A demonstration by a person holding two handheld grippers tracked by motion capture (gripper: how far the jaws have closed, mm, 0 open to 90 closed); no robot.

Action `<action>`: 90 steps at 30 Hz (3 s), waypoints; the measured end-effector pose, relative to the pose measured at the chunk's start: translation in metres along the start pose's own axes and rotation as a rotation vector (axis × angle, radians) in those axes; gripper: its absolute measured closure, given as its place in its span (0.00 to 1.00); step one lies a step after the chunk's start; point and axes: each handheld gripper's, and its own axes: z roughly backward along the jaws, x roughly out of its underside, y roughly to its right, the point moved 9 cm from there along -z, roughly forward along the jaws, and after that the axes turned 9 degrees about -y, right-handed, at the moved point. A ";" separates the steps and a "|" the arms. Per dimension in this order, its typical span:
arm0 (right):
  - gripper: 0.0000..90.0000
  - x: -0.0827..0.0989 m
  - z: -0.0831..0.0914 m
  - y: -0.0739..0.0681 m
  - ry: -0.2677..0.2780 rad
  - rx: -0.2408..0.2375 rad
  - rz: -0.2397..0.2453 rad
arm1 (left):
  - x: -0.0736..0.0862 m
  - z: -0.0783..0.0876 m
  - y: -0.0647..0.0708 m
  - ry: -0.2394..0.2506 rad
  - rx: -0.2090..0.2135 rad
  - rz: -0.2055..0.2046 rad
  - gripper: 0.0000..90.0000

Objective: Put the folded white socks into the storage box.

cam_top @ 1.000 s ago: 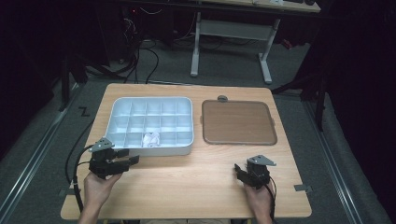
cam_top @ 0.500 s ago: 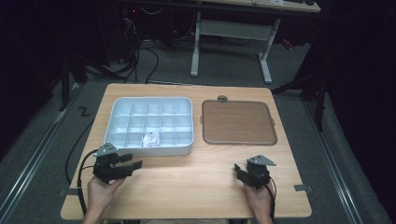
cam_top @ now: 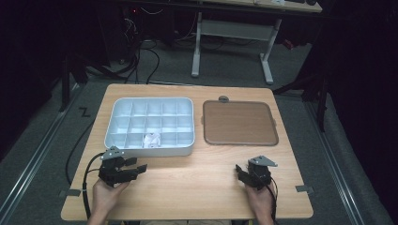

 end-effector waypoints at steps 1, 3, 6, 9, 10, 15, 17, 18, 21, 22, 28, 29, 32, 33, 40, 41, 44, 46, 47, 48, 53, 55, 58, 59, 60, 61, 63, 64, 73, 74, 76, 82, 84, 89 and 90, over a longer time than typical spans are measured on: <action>0.49 0.000 0.000 0.000 0.000 0.000 0.000 | 0.001 -0.001 0.000 -0.002 -0.003 -0.005 0.47; 0.49 0.000 0.000 0.000 0.000 0.000 0.000 | 0.003 -0.002 -0.001 -0.002 -0.001 0.000 0.47; 0.49 0.000 0.000 0.000 0.000 0.000 0.000 | 0.006 -0.005 -0.002 -0.005 -0.003 0.001 0.47; 0.49 0.000 0.000 0.000 0.000 0.000 0.000 | 0.008 -0.007 -0.003 -0.010 -0.008 -0.006 0.47; 0.49 0.000 0.000 0.000 0.000 0.000 0.000 | 0.009 -0.008 -0.003 -0.009 -0.009 -0.006 0.47; 0.49 0.000 0.000 0.000 0.000 0.000 0.000 | 0.011 -0.011 -0.005 -0.010 -0.014 -0.004 0.45; 0.49 0.000 0.000 0.000 0.001 0.000 0.001 | 0.011 -0.012 -0.005 -0.012 -0.019 -0.006 0.44; 0.49 0.000 0.000 0.000 0.000 0.001 0.000 | 0.012 -0.013 -0.005 -0.011 -0.020 -0.007 0.43; 0.49 0.000 0.000 0.000 0.000 0.000 0.000 | 0.014 -0.015 -0.006 -0.011 -0.026 -0.017 0.42; 0.49 0.000 0.000 0.000 0.001 0.000 0.001 | 0.014 -0.017 -0.006 -0.008 -0.027 -0.017 0.41; 0.49 0.000 0.000 0.000 0.000 0.000 -0.001 | 0.019 -0.021 -0.007 -0.014 -0.048 -0.046 0.40; 0.49 0.000 0.000 0.000 0.001 0.000 0.001 | 0.020 -0.022 -0.007 -0.013 -0.050 -0.050 0.40; 0.49 0.000 0.000 0.000 0.001 0.001 0.000 | 0.017 -0.024 -0.011 -0.001 -0.053 -0.040 0.40; 0.49 0.000 0.000 0.000 0.000 0.000 -0.001 | 0.016 -0.024 -0.011 0.002 -0.053 -0.034 0.40; 0.49 0.000 0.000 0.000 0.001 0.001 -0.001 | 0.027 -0.033 -0.015 0.005 -0.071 -0.045 0.39; 0.49 0.000 0.000 0.000 0.001 0.001 -0.001 | 0.029 -0.035 -0.016 0.006 -0.073 -0.046 0.39; 0.49 0.000 0.000 0.000 0.001 0.000 0.000 | 0.033 -0.038 -0.017 0.001 -0.086 -0.064 0.38; 0.49 0.000 0.000 0.000 0.001 0.000 0.001 | 0.034 -0.038 -0.017 0.012 -0.090 -0.079 0.38; 0.49 0.000 0.000 0.000 0.001 -0.001 0.000 | 0.034 -0.038 -0.017 0.016 -0.086 -0.079 0.38; 0.49 -0.001 0.000 0.000 0.002 0.000 0.001 | 0.034 -0.039 -0.018 0.014 -0.091 -0.087 0.38; 0.49 -0.001 0.000 0.000 0.002 0.000 0.002 | 0.032 -0.040 -0.020 0.033 -0.099 -0.092 0.37; 0.49 -0.001 0.000 0.000 0.002 0.000 0.002 | 0.032 -0.041 -0.020 0.037 -0.105 -0.106 0.37; 0.49 -0.001 0.000 0.000 0.002 0.000 0.002 | 0.033 -0.043 -0.020 0.045 -0.118 -0.121 0.36; 0.49 -0.001 0.000 0.000 0.002 0.000 0.002 | 0.034 -0.044 -0.020 0.044 -0.122 -0.132 0.35; 0.49 -0.001 0.000 0.000 0.002 0.000 0.002 | 0.034 -0.045 -0.019 0.046 -0.128 -0.140 0.35; 0.49 -0.001 0.000 0.000 0.003 0.000 0.005 | 0.035 -0.045 -0.019 0.042 -0.131 -0.150 0.35; 0.49 -0.001 0.000 0.000 0.002 -0.001 0.005 | 0.035 -0.046 -0.020 0.043 -0.139 -0.158 0.35; 0.49 0.000 0.000 0.000 0.001 -0.001 0.002 | 0.036 -0.046 -0.019 0.043 -0.145 -0.165 0.35; 0.48 -0.001 -0.001 -0.001 0.001 -0.006 0.008 | 0.038 -0.048 -0.020 0.044 -0.167 -0.194 0.33; 0.48 -0.001 -0.001 -0.001 0.001 -0.006 0.008 | 0.038 -0.049 -0.019 0.043 -0.170 -0.203 0.33; 0.48 -0.001 -0.001 -0.001 0.000 -0.006 0.009 | 0.039 -0.049 -0.019 0.041 -0.169 -0.206 0.31; 0.48 -0.002 -0.001 -0.002 0.001 -0.012 0.018 | 0.039 -0.049 -0.019 0.040 -0.171 -0.204 0.31; 0.48 -0.002 -0.001 -0.002 0.001 -0.013 0.018 | 0.039 -0.049 -0.019 0.040 -0.171 -0.204 0.31; 0.48 -0.001 -0.001 -0.002 0.000 -0.014 0.016 | 0.039 -0.049 -0.019 0.041 -0.170 -0.201 0.31; 0.48 -0.001 -0.001 -0.002 0.000 -0.014 0.016 | 0.039 -0.048 -0.019 0.042 -0.169 -0.198 0.31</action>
